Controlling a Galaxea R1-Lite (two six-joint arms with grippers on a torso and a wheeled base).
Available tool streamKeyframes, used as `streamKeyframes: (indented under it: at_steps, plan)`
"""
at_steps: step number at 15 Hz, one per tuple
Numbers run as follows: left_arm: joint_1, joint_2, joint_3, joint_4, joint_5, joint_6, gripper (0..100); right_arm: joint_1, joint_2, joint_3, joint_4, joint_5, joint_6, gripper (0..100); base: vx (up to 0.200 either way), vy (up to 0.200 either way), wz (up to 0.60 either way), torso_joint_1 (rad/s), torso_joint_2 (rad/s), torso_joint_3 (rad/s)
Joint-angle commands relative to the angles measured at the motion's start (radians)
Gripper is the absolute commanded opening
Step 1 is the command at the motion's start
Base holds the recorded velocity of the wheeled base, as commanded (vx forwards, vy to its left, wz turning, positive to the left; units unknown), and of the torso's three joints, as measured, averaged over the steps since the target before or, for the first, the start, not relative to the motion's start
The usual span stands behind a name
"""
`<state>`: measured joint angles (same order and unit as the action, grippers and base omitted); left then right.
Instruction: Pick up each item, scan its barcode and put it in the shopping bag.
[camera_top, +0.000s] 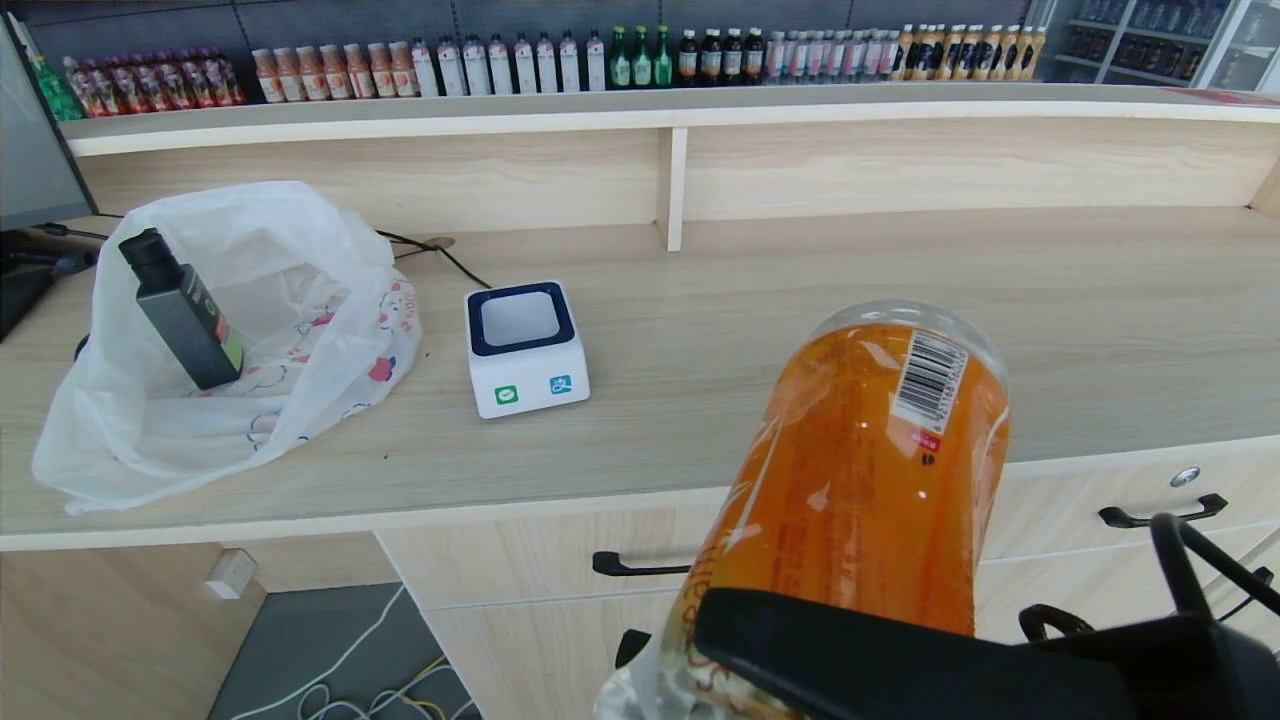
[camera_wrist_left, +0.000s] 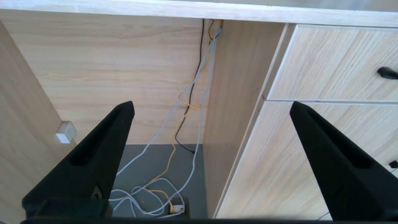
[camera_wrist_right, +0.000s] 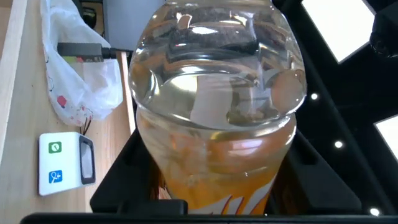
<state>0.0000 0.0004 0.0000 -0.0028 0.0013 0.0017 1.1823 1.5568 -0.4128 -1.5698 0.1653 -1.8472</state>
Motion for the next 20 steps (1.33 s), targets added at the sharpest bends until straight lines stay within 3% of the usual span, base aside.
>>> streamKeyframes:
  at_steps: [1, 7, 12, 14, 16, 17, 20]
  plan:
    - [0.000, 0.000, 0.000, 0.000, 0.000, 0.000, 100, 0.000, -0.004, 0.000, -0.001, 0.000, -0.001, 0, 0.000, 0.000, 0.00, 0.000, 0.00, 0.000]
    - [0.000, 0.000, 0.000, 0.000, 0.000, 0.000, 100, 0.000, -0.004, 0.000, -0.001, 0.000, 0.011, 0, 0.000, 0.000, 0.00, 0.000, 0.00, 0.000]
    - [0.000, 0.000, 0.000, 0.000, 0.000, 0.000, 100, 0.000, -0.003, 0.020, -0.001, 0.000, 0.189, 0, 0.000, 0.000, 0.00, 0.000, 0.00, 0.000]
    - [0.000, 0.000, 0.000, 0.000, 0.000, 0.000, 100, -0.001, -0.004, 0.040, -0.001, 0.000, 0.276, 0, 0.000, 0.000, 0.00, 0.000, 0.00, 0.000]
    - [0.000, 0.000, 0.000, 0.000, 0.000, 0.000, 100, -0.009, -0.001, 0.048, -0.001, 0.000, 0.531, 0, 0.000, 0.000, 0.00, 0.000, 0.00, 0.000]
    - [0.000, 0.000, 0.000, 0.000, 0.000, 0.000, 100, -0.026, 0.023, 0.032, -0.001, 0.000, 0.655, 0, 0.000, 0.000, 0.00, 0.000, 0.00, 0.000]
    - [0.000, 0.000, 0.000, 0.000, 0.000, 0.000, 100, -0.113, -0.004, -0.029, -0.001, 0.000, 0.823, 0, 0.000, 0.000, 0.00, 0.000, 0.00, 0.000]
